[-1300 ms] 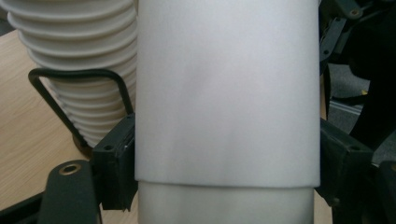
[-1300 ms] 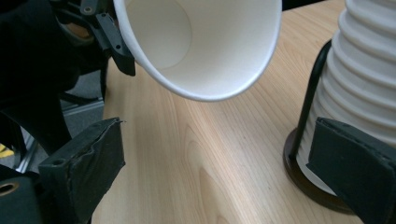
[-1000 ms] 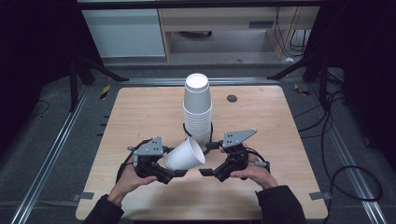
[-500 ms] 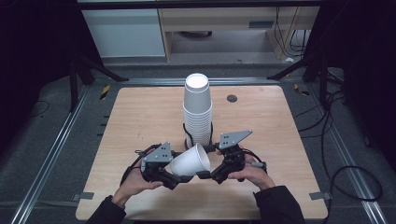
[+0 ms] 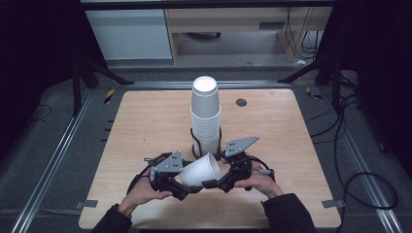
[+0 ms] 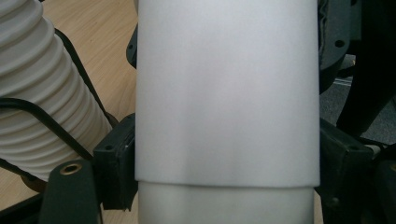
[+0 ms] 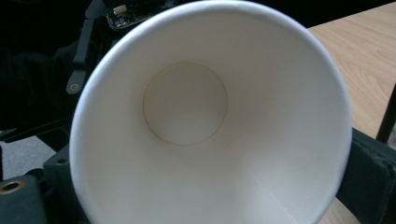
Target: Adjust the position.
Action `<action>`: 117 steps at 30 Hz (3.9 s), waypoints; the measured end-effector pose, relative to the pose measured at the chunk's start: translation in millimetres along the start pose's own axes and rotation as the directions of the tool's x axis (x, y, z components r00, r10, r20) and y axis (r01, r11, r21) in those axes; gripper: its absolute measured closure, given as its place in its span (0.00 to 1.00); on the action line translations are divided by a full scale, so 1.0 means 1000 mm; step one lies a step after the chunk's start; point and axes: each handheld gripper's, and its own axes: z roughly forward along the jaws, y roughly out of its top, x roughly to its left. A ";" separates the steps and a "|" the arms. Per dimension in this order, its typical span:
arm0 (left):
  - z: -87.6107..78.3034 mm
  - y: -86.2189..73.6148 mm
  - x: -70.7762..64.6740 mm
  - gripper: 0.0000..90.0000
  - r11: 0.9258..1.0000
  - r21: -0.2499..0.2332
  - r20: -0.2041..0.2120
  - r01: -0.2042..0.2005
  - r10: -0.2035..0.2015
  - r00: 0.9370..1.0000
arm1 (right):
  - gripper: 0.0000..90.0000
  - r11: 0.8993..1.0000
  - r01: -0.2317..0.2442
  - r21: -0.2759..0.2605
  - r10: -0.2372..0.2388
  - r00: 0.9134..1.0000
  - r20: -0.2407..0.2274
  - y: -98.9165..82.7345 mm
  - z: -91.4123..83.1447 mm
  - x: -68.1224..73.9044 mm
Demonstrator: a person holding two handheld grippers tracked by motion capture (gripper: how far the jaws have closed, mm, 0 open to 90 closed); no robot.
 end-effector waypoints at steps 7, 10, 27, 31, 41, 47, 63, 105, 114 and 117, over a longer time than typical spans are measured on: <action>0.001 -0.001 0.000 0.24 1.000 0.006 0.002 -0.007 0.007 1.000 | 0.08 1.000 0.007 0.009 -0.007 1.000 0.000 0.000 -0.001 0.000; 0.001 -0.001 0.001 0.24 1.000 0.007 0.009 -0.001 0.001 1.000 | 0.08 1.000 0.005 0.010 -0.005 1.000 0.000 0.000 -0.001 0.000; -0.010 -0.001 0.004 0.13 0.999 0.034 0.013 0.023 -0.023 1.000 | 0.09 0.999 0.038 -0.001 -0.038 0.999 0.038 0.005 -0.014 0.003; -0.012 -0.004 0.007 0.11 0.997 0.079 -0.001 0.027 -0.027 1.000 | 0.09 0.996 0.067 0.051 -0.071 0.994 0.089 0.009 -0.020 0.004; -0.009 -0.010 0.013 0.11 0.985 0.167 -0.031 0.034 -0.029 0.999 | 0.09 0.962 0.135 0.237 -0.164 0.981 0.106 0.029 -0.003 0.001; -0.008 -0.010 0.012 0.11 0.983 0.182 -0.045 0.024 -0.016 0.999 | 0.09 0.930 0.166 0.328 -0.208 0.973 0.097 0.042 0.015 0.001; -0.008 -0.011 0.014 0.20 0.985 0.173 -0.072 0.025 -0.012 0.997 | 0.09 0.909 0.198 0.366 -0.234 0.971 0.054 0.050 0.043 0.004; -0.016 -0.017 0.022 0.25 0.992 0.105 -0.091 0.075 -0.065 0.994 | 0.04 0.978 0.131 0.164 -0.158 0.974 0.163 0.042 -0.012 0.007; -0.022 -0.014 0.024 0.25 0.994 0.016 -0.111 0.110 -0.108 0.988 | 0.04 0.992 0.079 0.095 -0.098 0.974 0.206 0.026 -0.023 0.007; -0.024 -0.014 0.024 0.25 0.993 -0.008 -0.109 0.118 -0.118 0.987 | 0.04 0.995 0.065 0.075 -0.080 0.975 0.207 0.020 -0.024 0.007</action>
